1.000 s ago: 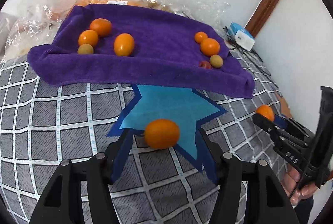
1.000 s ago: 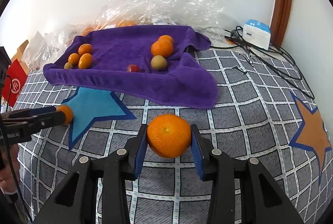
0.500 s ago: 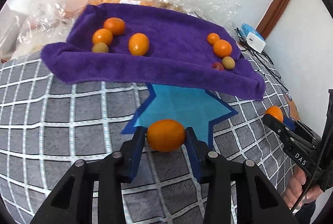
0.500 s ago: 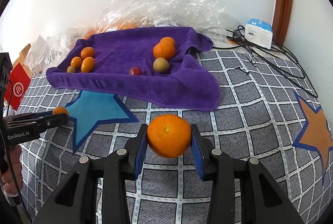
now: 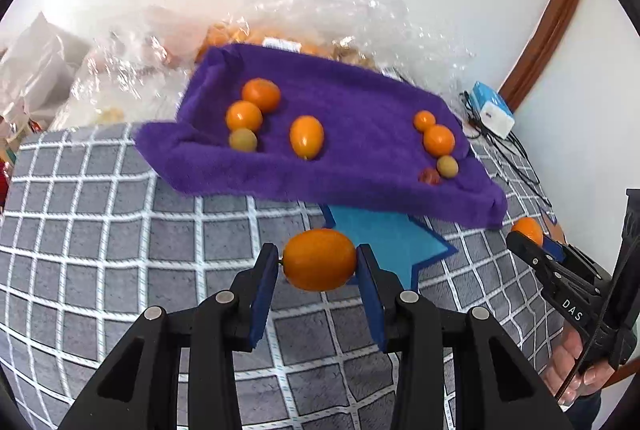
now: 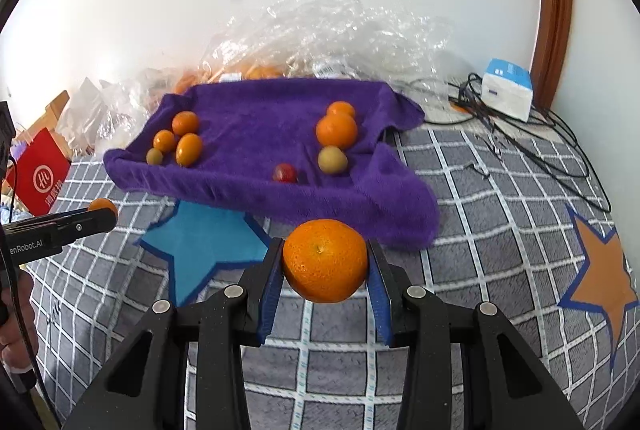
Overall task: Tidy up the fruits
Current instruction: 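Carry both held oranges up over the purple towel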
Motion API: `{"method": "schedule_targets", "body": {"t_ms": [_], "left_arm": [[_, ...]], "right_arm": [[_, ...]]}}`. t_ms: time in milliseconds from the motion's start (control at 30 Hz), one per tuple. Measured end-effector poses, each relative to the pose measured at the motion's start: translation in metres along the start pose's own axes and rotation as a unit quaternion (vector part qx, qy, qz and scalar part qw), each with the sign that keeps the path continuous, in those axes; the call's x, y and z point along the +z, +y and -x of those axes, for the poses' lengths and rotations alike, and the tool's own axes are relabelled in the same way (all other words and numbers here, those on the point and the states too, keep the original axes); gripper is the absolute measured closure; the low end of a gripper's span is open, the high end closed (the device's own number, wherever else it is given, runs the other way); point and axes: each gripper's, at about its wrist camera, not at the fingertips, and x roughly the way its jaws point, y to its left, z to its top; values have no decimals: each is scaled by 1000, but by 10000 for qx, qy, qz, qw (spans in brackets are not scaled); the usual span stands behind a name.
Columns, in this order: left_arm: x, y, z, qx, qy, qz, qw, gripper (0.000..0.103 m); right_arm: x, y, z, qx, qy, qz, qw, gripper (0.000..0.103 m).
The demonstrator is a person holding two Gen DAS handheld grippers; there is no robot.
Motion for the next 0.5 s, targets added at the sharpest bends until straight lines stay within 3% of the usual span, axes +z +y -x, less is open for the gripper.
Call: {"method": "schedule_targets", "body": {"t_ms": [500], "left_arm": [[62,36,13,247,-372,207,9988,65]], "right_arm": [[68,12,-37,198,-141,18,9997,64]]}}
